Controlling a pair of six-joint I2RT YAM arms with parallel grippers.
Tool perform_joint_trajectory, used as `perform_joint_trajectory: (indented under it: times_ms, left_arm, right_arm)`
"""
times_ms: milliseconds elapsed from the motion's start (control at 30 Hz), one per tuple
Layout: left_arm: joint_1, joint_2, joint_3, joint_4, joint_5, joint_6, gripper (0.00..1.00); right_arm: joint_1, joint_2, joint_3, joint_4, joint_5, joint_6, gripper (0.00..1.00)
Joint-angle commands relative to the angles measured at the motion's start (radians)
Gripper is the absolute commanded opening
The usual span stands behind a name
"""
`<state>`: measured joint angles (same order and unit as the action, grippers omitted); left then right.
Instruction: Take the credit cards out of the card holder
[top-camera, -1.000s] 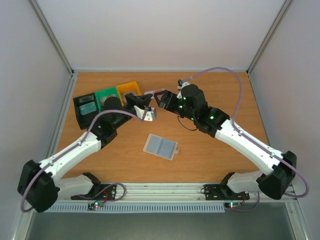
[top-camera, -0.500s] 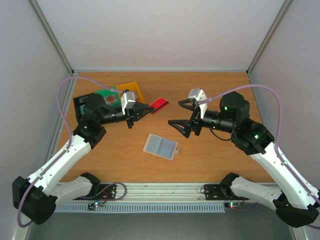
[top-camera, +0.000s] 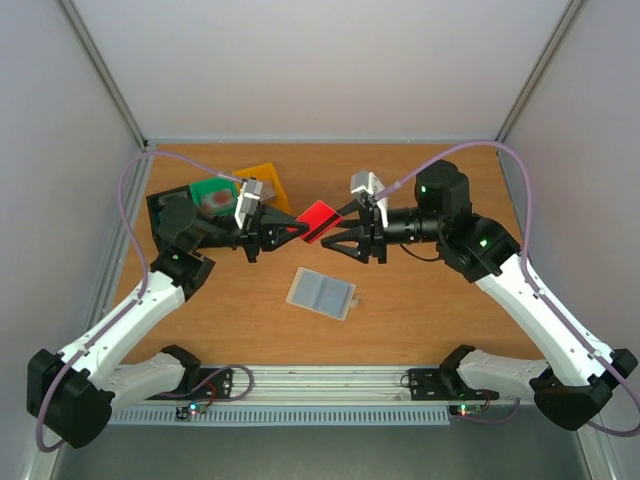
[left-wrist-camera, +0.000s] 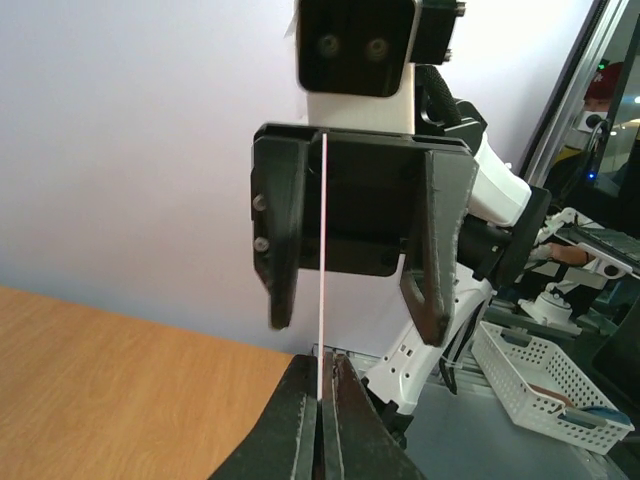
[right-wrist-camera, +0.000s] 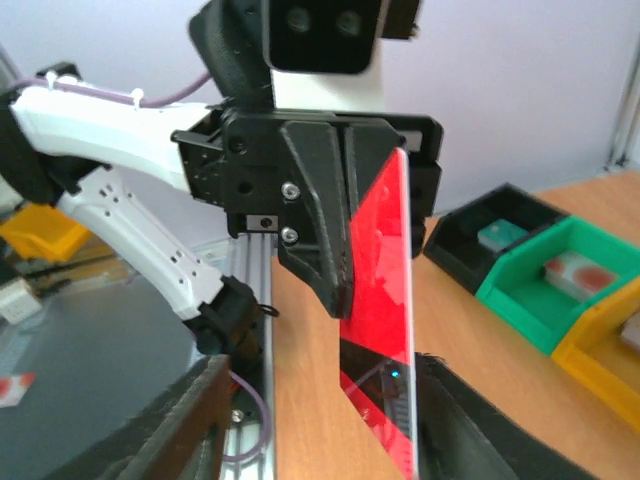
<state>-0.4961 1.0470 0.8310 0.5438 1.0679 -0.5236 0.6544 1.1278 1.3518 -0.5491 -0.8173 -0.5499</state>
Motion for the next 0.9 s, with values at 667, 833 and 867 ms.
perform_joint_trajectory:
  times_ms: [667, 833, 867]
  left_arm:
    - [0.009, 0.015, 0.201, -1.043, -0.094, 0.827, 0.45]
    - [-0.004, 0.024, 0.236, -1.146, -0.083, 0.978, 0.44]
    - [-0.008, 0.025, 0.236, -1.143, -0.081, 0.983, 0.42]
  right_arm:
    - [0.058, 0.16, 0.269, -0.532, 0.16, -0.241, 0.01]
    - [0.088, 0.192, 0.317, -0.594, 0.212, -0.275, 0.01]
    - [0.093, 0.199, 0.321, -0.595, 0.212, -0.277, 0.01]
